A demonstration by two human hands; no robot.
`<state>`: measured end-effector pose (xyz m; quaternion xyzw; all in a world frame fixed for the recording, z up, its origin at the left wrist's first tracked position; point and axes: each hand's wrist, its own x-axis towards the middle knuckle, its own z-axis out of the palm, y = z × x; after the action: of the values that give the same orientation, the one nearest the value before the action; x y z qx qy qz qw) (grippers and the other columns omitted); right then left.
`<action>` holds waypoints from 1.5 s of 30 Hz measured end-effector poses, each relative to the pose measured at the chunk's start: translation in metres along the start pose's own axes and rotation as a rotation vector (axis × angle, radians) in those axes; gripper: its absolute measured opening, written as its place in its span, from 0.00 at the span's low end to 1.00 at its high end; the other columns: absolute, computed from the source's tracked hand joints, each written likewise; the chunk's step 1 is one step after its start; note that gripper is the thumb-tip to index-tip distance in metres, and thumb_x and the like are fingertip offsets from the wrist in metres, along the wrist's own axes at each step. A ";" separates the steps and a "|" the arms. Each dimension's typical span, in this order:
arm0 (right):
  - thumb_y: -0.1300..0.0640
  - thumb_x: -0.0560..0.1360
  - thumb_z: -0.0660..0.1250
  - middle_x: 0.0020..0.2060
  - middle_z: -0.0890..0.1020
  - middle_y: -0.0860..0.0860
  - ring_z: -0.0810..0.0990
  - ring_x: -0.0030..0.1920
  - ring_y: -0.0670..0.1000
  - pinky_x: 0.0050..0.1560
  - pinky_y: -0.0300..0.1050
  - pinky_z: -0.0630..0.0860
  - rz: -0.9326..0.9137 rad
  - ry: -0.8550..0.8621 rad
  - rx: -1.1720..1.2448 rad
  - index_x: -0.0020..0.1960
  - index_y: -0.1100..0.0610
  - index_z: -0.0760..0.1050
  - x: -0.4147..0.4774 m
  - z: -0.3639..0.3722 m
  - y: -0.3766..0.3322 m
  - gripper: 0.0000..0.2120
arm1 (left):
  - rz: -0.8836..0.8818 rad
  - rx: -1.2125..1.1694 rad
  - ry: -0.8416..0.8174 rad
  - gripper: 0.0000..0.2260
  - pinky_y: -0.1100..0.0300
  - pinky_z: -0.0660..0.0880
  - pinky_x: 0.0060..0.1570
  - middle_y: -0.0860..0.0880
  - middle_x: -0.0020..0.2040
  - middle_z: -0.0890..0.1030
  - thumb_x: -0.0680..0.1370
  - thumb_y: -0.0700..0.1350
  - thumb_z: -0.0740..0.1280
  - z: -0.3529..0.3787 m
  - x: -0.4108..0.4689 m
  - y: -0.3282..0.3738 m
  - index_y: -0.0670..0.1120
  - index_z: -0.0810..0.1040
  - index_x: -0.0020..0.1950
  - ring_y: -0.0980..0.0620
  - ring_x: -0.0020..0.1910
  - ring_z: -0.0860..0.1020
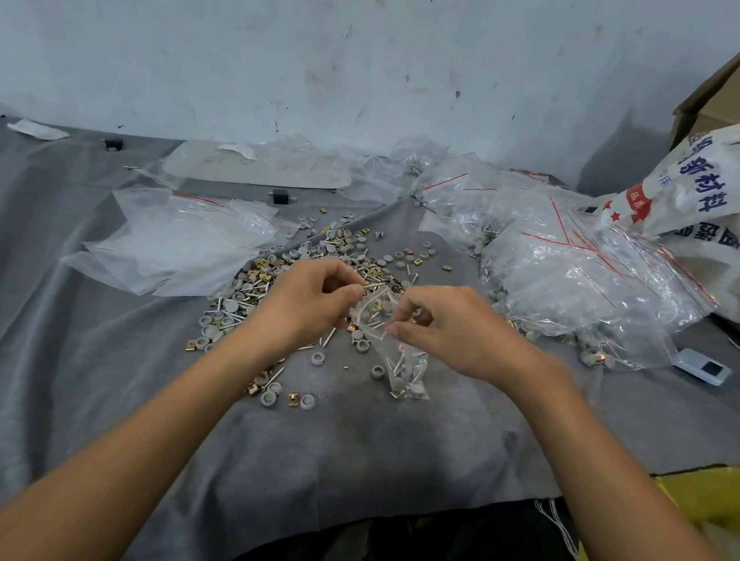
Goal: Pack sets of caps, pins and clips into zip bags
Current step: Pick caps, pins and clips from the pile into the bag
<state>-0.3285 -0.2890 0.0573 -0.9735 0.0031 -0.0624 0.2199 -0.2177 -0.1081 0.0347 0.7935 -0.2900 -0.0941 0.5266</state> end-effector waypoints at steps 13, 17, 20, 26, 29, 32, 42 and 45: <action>0.47 0.78 0.72 0.42 0.80 0.41 0.79 0.48 0.47 0.50 0.47 0.76 -0.008 -0.008 -0.008 0.51 0.50 0.81 0.001 0.000 0.000 0.07 | -0.002 -0.080 -0.012 0.04 0.55 0.83 0.43 0.48 0.39 0.82 0.81 0.41 0.69 0.003 0.000 0.000 0.48 0.82 0.48 0.54 0.36 0.80; 0.48 0.78 0.72 0.39 0.79 0.41 0.78 0.45 0.45 0.48 0.45 0.75 -0.006 0.008 -0.001 0.50 0.50 0.82 0.000 0.000 0.001 0.06 | 0.023 0.000 0.022 0.03 0.50 0.82 0.46 0.50 0.40 0.82 0.80 0.44 0.69 0.002 0.000 -0.003 0.51 0.82 0.49 0.53 0.38 0.79; 0.48 0.78 0.73 0.39 0.79 0.40 0.78 0.44 0.44 0.47 0.44 0.74 -0.009 0.017 0.014 0.49 0.50 0.82 0.000 0.000 0.002 0.06 | 0.071 0.117 0.049 0.03 0.54 0.79 0.46 0.54 0.42 0.82 0.80 0.47 0.70 0.000 -0.001 -0.005 0.55 0.83 0.49 0.55 0.41 0.80; 0.47 0.77 0.73 0.37 0.78 0.39 0.77 0.43 0.40 0.44 0.43 0.72 -0.016 0.032 0.016 0.49 0.49 0.82 0.001 0.002 0.004 0.06 | 0.166 0.195 -0.008 0.02 0.61 0.76 0.44 0.56 0.41 0.84 0.79 0.48 0.71 0.006 -0.002 -0.005 0.54 0.83 0.49 0.59 0.41 0.81; 0.47 0.78 0.72 0.39 0.80 0.41 0.79 0.44 0.46 0.46 0.46 0.75 -0.022 0.038 0.007 0.49 0.49 0.82 0.001 0.001 0.004 0.06 | 0.144 0.030 -0.047 0.05 0.63 0.76 0.43 0.55 0.44 0.84 0.81 0.47 0.68 0.008 -0.001 -0.004 0.52 0.83 0.54 0.60 0.40 0.81; 0.46 0.80 0.69 0.43 0.83 0.45 0.79 0.46 0.49 0.51 0.50 0.76 -0.026 0.028 -0.063 0.50 0.49 0.82 0.001 0.000 0.006 0.07 | 0.110 -0.020 -0.001 0.08 0.61 0.76 0.38 0.54 0.42 0.83 0.84 0.45 0.63 0.004 0.000 -0.004 0.53 0.82 0.52 0.59 0.37 0.79; 0.47 0.79 0.71 0.48 0.83 0.45 0.79 0.47 0.45 0.50 0.45 0.73 -0.043 0.034 -0.209 0.51 0.51 0.83 -0.004 -0.025 0.017 0.08 | -0.014 0.039 0.196 0.13 0.54 0.64 0.36 0.49 0.32 0.69 0.79 0.49 0.56 -0.023 -0.008 -0.033 0.45 0.69 0.37 0.52 0.31 0.67; 0.50 0.76 0.74 0.42 0.84 0.44 0.78 0.39 0.38 0.44 0.33 0.72 0.009 0.230 -0.002 0.48 0.52 0.84 -0.003 -0.043 0.023 0.05 | 0.004 0.024 0.180 0.16 0.51 0.62 0.36 0.48 0.32 0.67 0.80 0.56 0.56 -0.028 -0.012 -0.039 0.48 0.67 0.36 0.51 0.31 0.65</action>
<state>-0.3365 -0.3284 0.0855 -0.9601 0.0328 -0.1727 0.2173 -0.2004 -0.0689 0.0097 0.8044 -0.2441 -0.0179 0.5413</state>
